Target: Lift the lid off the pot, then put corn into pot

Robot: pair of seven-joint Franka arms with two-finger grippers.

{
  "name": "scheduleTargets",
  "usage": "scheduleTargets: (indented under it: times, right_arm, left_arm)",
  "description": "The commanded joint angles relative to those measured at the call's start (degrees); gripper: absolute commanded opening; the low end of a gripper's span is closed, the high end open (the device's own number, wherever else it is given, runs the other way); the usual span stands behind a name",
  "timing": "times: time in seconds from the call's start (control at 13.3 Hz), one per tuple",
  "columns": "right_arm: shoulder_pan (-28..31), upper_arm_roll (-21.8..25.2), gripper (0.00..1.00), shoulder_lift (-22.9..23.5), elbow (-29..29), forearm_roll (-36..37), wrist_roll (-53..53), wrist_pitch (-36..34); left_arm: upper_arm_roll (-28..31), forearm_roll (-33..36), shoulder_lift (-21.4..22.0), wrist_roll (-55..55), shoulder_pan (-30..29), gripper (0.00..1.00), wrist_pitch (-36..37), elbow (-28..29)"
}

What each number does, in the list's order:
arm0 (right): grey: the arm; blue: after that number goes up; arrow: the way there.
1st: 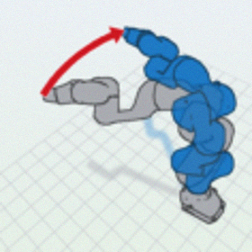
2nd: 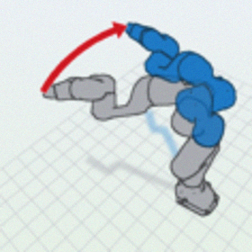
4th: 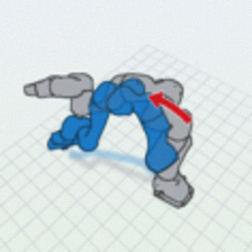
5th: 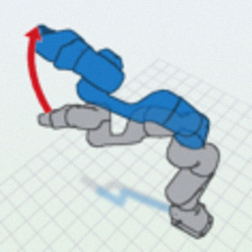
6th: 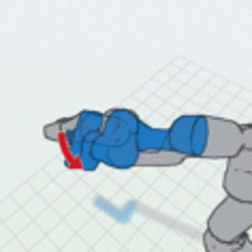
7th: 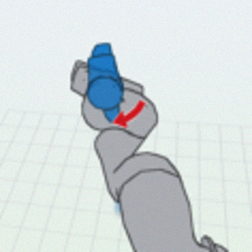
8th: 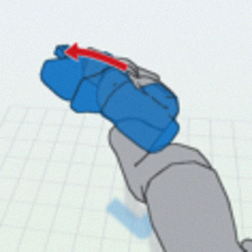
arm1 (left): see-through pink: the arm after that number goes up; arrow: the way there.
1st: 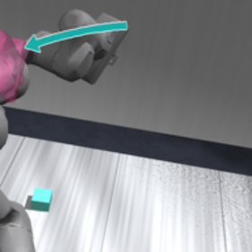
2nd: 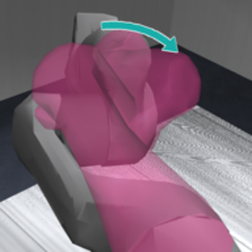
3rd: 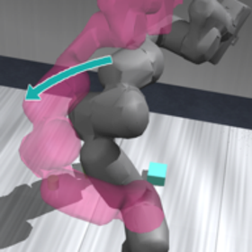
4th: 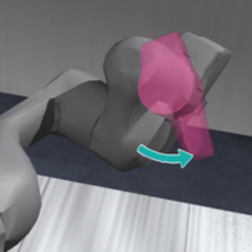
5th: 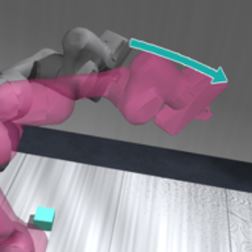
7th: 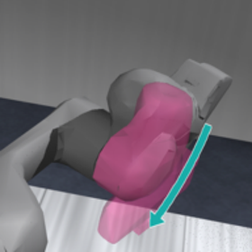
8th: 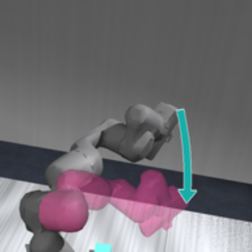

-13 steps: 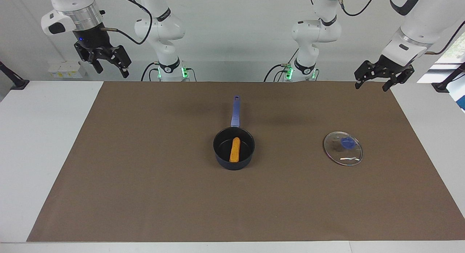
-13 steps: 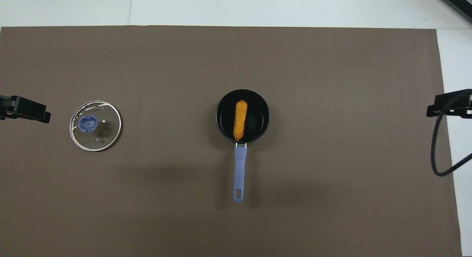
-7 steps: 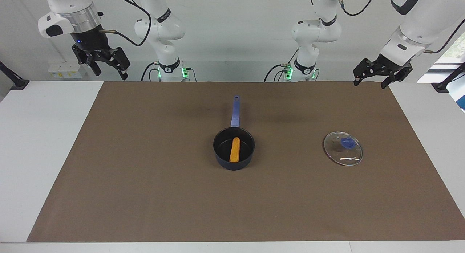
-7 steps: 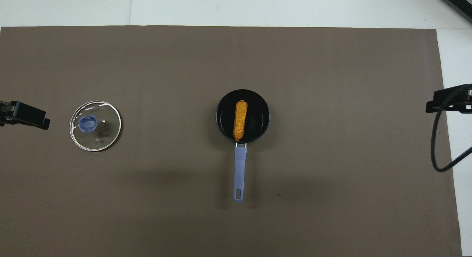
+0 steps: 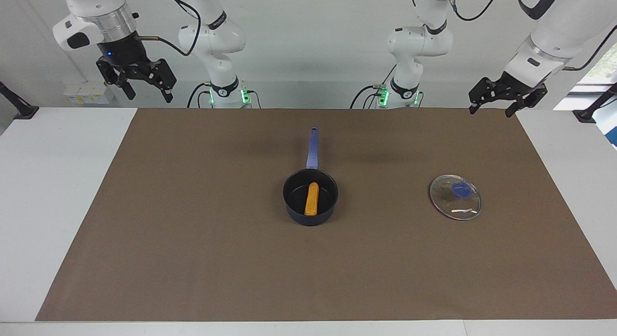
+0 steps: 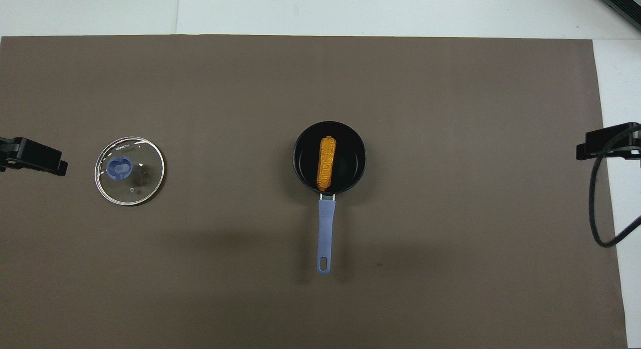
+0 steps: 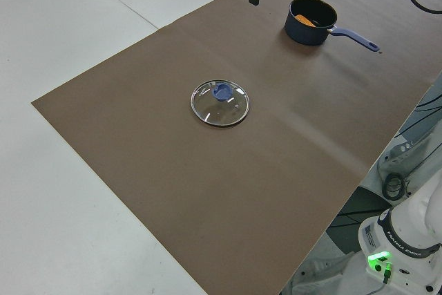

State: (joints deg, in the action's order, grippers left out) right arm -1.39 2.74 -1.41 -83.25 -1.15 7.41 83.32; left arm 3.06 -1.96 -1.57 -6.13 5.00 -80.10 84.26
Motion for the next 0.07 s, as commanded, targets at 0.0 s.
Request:
scheduleTargets:
  times: [0.0]
  right_arm:
    - [0.2,-0.3,1.00,0.4,1.2,-0.4,-1.3,-1.4]
  left_arm:
    - [-0.2,0.4,0.4,0.6,0.0,1.00,0.6,-0.7]
